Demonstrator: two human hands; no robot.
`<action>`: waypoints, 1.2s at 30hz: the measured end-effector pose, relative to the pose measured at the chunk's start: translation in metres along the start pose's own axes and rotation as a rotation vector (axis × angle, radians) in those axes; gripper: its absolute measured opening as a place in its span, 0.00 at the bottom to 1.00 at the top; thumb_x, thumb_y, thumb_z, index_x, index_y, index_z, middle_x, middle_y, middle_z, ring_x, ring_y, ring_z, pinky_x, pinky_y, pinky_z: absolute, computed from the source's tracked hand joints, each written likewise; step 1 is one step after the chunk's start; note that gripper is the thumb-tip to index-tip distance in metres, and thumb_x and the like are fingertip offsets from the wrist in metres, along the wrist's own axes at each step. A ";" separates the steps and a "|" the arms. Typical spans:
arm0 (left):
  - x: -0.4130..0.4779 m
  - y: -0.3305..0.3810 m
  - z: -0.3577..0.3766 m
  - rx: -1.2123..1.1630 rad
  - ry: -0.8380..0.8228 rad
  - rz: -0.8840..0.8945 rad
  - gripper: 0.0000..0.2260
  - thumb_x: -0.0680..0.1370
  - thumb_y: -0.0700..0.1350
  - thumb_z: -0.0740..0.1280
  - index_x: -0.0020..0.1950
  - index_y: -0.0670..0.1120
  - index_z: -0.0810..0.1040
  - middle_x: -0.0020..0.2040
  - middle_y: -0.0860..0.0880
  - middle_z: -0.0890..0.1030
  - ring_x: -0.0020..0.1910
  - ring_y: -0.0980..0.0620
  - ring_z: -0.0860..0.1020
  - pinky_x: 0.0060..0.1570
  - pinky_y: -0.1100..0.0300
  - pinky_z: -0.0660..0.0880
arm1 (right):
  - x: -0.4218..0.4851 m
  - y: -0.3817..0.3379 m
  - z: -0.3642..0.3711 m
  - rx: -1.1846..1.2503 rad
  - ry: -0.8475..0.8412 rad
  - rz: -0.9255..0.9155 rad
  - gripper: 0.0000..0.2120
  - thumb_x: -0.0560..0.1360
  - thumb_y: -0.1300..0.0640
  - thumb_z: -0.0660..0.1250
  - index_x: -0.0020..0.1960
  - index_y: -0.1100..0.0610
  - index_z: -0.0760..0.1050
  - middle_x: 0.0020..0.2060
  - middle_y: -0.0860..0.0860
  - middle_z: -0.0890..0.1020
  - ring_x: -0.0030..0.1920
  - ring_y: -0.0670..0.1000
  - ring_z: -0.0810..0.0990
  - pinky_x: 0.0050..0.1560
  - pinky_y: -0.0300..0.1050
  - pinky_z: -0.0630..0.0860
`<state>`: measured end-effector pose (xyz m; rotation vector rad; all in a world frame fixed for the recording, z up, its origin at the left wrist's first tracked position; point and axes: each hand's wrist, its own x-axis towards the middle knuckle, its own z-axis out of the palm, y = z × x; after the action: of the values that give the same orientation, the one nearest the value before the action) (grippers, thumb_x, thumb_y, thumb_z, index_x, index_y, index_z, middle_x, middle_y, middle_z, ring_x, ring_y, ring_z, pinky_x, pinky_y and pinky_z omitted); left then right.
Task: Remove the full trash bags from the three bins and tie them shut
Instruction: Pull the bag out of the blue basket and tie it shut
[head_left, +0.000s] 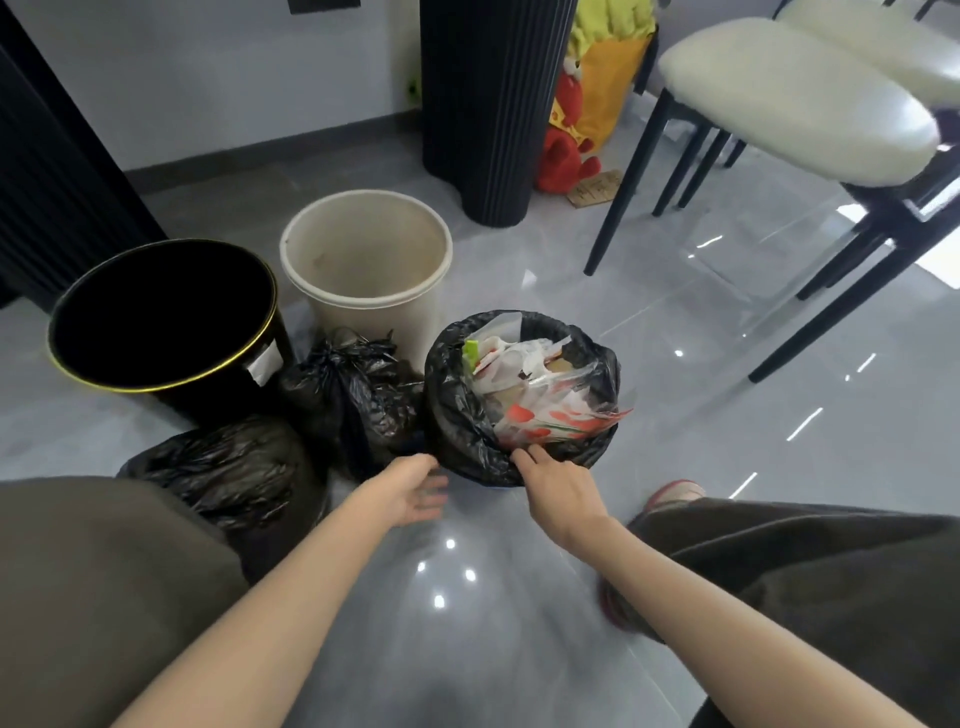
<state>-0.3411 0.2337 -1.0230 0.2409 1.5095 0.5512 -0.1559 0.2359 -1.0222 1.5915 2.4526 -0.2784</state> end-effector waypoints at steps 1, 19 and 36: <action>0.002 -0.008 -0.001 -0.031 -0.009 -0.029 0.12 0.82 0.45 0.56 0.64 0.44 0.68 0.66 0.42 0.74 0.54 0.43 0.75 0.52 0.51 0.72 | -0.006 -0.001 0.004 -0.014 0.024 -0.014 0.21 0.75 0.65 0.57 0.67 0.56 0.64 0.59 0.54 0.73 0.49 0.62 0.79 0.39 0.49 0.67; -0.012 -0.005 -0.001 -0.409 0.033 0.168 0.08 0.80 0.41 0.59 0.59 0.45 0.70 0.60 0.41 0.78 0.49 0.46 0.80 0.47 0.54 0.75 | -0.039 0.025 0.034 -0.086 0.470 -0.262 0.08 0.65 0.63 0.68 0.43 0.57 0.73 0.40 0.53 0.75 0.35 0.55 0.75 0.38 0.46 0.73; -0.039 0.000 -0.001 -0.131 0.136 0.465 0.03 0.81 0.41 0.57 0.51 0.49 0.66 0.38 0.49 0.77 0.33 0.51 0.77 0.30 0.57 0.77 | -0.033 -0.001 0.018 1.443 0.007 0.815 0.11 0.80 0.55 0.52 0.59 0.58 0.67 0.56 0.57 0.79 0.47 0.57 0.80 0.48 0.50 0.76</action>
<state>-0.3410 0.2147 -0.9895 0.4651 1.5460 1.0502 -0.1421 0.2020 -1.0301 2.7436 1.1472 -2.0947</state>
